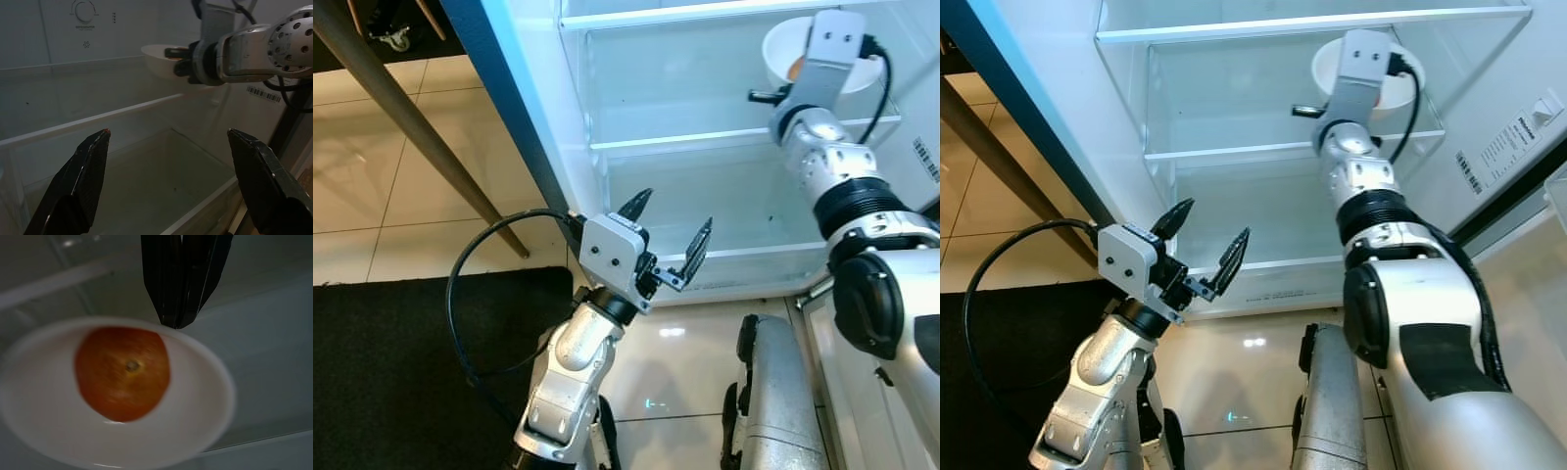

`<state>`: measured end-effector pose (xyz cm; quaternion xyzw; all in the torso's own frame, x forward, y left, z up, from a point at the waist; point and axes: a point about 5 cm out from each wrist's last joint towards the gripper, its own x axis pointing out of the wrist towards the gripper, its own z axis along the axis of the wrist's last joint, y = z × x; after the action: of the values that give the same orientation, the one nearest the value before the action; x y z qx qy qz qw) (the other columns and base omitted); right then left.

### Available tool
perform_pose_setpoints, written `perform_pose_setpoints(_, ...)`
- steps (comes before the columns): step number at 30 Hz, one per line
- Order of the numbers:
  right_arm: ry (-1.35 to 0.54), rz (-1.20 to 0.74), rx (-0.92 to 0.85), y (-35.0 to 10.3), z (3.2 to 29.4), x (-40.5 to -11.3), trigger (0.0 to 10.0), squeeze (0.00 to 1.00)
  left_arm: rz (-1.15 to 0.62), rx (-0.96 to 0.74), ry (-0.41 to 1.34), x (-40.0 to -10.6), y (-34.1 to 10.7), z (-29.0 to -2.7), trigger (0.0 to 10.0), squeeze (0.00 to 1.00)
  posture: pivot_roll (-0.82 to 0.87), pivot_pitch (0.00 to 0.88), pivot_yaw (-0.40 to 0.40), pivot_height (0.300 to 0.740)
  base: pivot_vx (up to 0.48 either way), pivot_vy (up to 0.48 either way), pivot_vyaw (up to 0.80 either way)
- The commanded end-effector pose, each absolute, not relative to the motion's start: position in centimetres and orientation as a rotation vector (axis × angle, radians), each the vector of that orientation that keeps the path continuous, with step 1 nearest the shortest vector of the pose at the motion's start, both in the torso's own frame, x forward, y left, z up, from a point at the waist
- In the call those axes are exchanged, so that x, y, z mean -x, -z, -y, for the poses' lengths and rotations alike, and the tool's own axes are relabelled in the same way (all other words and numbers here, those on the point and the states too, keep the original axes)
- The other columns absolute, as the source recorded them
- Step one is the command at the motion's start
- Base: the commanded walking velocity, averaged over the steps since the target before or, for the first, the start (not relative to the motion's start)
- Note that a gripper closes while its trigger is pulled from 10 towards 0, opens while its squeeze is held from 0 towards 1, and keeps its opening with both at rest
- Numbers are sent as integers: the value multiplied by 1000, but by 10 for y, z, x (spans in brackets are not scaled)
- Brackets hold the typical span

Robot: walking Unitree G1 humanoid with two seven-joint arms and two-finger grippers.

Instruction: Restocking fridge

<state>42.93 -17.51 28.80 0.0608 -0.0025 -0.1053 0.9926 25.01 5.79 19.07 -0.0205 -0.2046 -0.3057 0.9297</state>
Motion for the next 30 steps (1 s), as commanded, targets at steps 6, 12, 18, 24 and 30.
perform_pose_setpoints(6,292,-24,-148,-280,193,-427,10000,0,403,37,633,-247,-188,-56,10000,0,86,367,31,504,0,0,0)
perform_pose_setpoints(12,266,-49,-182,-275,192,-427,10000,0,401,36,636,-247,-187,-56,10000,0,81,364,33,504,0,0,0)
perform_pose_setpoints(18,113,-50,-243,-269,186,-428,10000,0,403,37,640,-250,-187,-55,10000,0,68,352,36,504,0,0,0)
perform_pose_setpoints(24,50,17,-142,-272,192,-425,10000,0,403,32,649,-253,-185,-54,10000,0,47,328,39,504,0,0,0)
perform_pose_setpoints(30,43,153,37,-266,196,-414,10000,0,388,8,644,-259,-177,-56,10000,0,39,298,34,504,0,0,0)
